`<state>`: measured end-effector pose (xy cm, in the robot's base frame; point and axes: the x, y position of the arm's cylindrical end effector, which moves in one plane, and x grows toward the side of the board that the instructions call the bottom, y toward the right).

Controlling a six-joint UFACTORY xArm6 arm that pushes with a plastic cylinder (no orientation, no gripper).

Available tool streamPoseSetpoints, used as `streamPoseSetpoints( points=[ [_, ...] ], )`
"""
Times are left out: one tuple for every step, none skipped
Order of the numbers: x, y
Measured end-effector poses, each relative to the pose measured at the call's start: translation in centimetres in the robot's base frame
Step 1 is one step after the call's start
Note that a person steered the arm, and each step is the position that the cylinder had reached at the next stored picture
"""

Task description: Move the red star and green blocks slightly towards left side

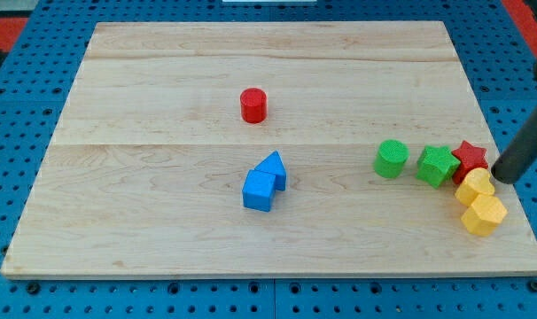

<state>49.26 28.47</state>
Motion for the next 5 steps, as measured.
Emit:
streamPoseSetpoints(
  points=[
    [-0.1, -2.0],
    [-0.6, -2.2],
    [-1.9, -3.8],
    [-2.1, -8.5],
    [-2.1, -12.4]
  ],
)
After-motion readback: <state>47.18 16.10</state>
